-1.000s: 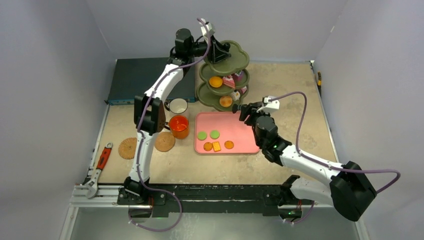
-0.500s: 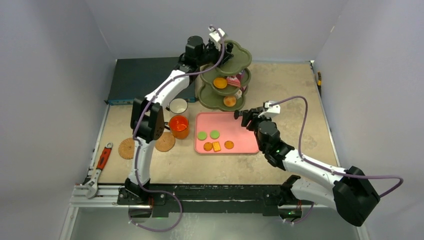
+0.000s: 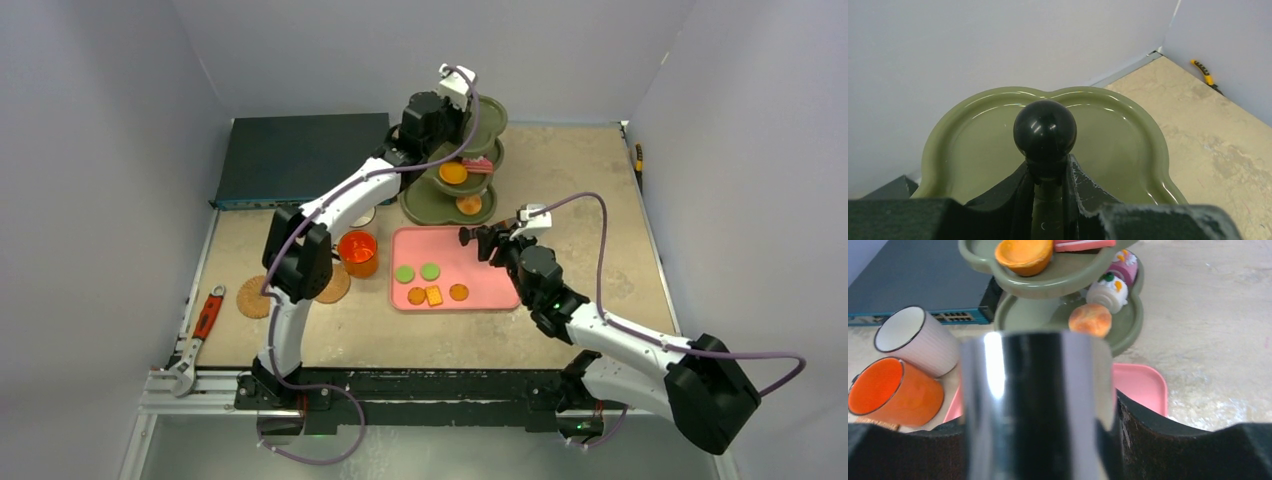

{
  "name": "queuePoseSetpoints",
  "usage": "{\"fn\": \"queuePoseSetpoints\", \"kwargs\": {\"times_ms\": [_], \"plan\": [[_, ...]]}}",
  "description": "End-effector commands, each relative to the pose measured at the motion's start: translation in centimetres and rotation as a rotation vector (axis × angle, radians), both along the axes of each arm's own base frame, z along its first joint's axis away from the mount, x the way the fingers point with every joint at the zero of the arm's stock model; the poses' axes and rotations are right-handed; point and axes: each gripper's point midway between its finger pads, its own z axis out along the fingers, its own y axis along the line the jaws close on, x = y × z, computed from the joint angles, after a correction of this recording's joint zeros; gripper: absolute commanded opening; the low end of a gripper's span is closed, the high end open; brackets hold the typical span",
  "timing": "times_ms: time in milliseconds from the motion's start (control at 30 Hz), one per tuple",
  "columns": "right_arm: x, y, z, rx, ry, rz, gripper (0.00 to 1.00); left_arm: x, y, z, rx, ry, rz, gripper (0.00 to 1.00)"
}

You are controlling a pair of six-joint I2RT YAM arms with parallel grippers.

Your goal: Serve the afternoon tea

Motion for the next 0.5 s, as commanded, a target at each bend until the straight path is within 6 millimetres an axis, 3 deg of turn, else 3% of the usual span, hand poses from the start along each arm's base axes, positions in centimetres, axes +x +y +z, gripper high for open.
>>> {"fn": "queuePoseSetpoints", "kwargs": {"times_ms": [0,100,300,367,467], "plan": [[-0.3,2.8,1.7,0.011,-0.083,0.151,0.59,-1.4,3.4,8.8,-0.119,-0.132,0.141,0.04],[-0.7,4.2,1.4,0.012,-0.084,0.212,0.6,-1.8,3.9,8.6,-0.115,-0.113,0.15,0.2],[-1.6,7.2,0.7,-0.04,-0.079,0.285,0.6,-2.6,4.2,9.1,-0.079,-0.113,0.131,0.81],[-1.9,7.8,0.4,-0.06,-0.073,0.295,0.6,-2.8,4.4,9.3,-0.048,-0.111,0.121,0.9],[-2.4,8.3,-0.1,-0.078,-0.067,0.302,0.61,-3.3,5.1,9.8,-0.012,-0.109,0.102,0.96]]}}
